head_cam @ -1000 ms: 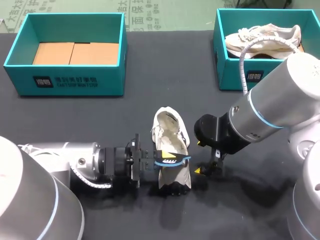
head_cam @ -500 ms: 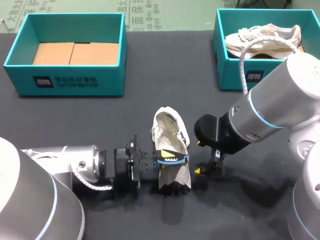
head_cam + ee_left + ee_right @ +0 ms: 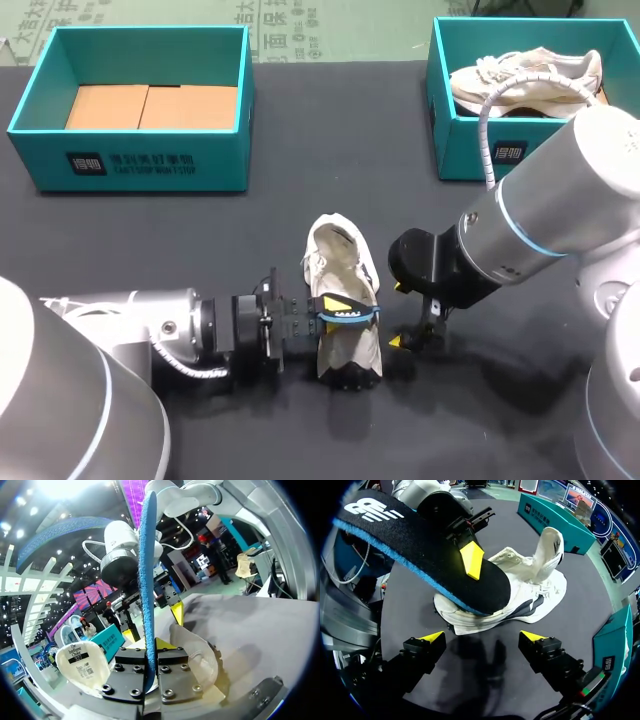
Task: Take the shoe out of the shoebox, open the shoe tongue, remove and reinsert the insole, then place the shoe into the shoebox
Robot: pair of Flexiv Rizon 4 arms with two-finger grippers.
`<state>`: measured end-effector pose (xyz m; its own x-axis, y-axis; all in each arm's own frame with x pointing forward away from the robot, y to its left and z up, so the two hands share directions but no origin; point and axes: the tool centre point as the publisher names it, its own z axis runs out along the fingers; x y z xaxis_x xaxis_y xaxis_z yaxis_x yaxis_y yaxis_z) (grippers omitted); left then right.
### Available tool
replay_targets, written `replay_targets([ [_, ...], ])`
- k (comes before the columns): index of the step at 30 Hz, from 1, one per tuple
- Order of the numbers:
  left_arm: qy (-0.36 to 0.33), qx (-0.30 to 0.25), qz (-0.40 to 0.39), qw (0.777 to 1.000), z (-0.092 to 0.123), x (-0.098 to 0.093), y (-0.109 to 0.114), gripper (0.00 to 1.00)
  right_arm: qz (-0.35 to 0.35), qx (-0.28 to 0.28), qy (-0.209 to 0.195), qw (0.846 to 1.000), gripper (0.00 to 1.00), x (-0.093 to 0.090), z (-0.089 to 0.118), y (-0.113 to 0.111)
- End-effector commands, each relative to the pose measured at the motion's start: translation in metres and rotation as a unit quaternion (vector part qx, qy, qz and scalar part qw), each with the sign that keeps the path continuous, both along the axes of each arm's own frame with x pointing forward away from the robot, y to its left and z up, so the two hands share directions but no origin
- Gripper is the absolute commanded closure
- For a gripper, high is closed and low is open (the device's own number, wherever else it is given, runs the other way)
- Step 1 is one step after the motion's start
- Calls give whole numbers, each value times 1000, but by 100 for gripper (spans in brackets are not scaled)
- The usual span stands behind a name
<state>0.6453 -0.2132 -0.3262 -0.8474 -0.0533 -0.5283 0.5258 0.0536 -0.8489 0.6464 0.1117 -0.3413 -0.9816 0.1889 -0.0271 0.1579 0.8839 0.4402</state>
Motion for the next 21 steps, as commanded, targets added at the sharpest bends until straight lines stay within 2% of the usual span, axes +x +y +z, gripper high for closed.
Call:
replay_targets([
  [1,-3,3,2,1000,-3,3,-5,100,-1,0,-1,1000,0,-1,-1,0],
  [21,-23,35,6,999,-18,20,-8,100,-1,0,-1,1000,0,-1,-1,0],
])
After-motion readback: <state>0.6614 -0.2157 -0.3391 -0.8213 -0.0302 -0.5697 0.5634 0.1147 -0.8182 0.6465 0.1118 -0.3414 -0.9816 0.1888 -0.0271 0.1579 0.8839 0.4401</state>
